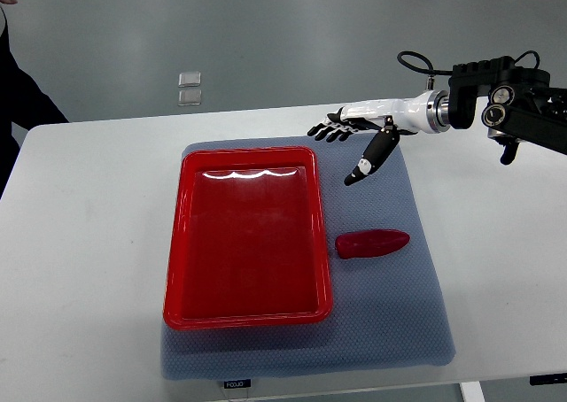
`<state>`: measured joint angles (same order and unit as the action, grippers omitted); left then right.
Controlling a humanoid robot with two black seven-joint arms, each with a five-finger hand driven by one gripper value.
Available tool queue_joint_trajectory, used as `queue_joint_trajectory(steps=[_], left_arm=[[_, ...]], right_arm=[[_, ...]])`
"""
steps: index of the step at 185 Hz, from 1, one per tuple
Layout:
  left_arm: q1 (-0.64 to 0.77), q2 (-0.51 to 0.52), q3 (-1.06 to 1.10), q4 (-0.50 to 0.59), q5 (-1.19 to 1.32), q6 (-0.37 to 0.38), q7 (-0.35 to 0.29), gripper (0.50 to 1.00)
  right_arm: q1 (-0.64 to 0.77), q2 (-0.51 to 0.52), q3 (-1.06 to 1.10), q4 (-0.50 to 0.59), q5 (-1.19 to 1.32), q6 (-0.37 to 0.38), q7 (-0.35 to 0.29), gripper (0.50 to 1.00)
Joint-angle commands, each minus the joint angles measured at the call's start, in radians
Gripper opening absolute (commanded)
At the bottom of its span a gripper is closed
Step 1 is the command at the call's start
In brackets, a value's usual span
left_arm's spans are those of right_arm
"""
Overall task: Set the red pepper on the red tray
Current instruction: 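Move the right hand over the red pepper beside the tray, then lower the right hand and close its fingers around the red pepper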
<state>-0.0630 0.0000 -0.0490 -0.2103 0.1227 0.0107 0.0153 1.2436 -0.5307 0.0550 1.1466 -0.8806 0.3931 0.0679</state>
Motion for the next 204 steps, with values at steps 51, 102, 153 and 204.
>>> queue_joint_trajectory(steps=[51,102,153,204], left_arm=[[0.000,0.000,-0.003,0.003,0.000,0.000,0.000,1.000],[0.000,0.000,-0.005,0.011,0.000,0.002,0.000,1.000],[0.000,0.000,-0.005,0.012,0.000,0.002,0.000,1.000],[0.002,0.000,-0.005,0.012,0.000,0.002,0.000,1.000]], right_arm=[[-0.043,-0.163,-0.037,0.225,0.003,-0.027,0.000,0.909],[-0.170,-0.175,-0.029,0.246,-0.012,-0.091,0.009,0.905],[-0.236,-0.144,-0.026,0.226,-0.084,-0.161,0.026,0.889],[-0.260,-0.111,-0.026,0.188,-0.150,-0.197,0.038,0.844]])
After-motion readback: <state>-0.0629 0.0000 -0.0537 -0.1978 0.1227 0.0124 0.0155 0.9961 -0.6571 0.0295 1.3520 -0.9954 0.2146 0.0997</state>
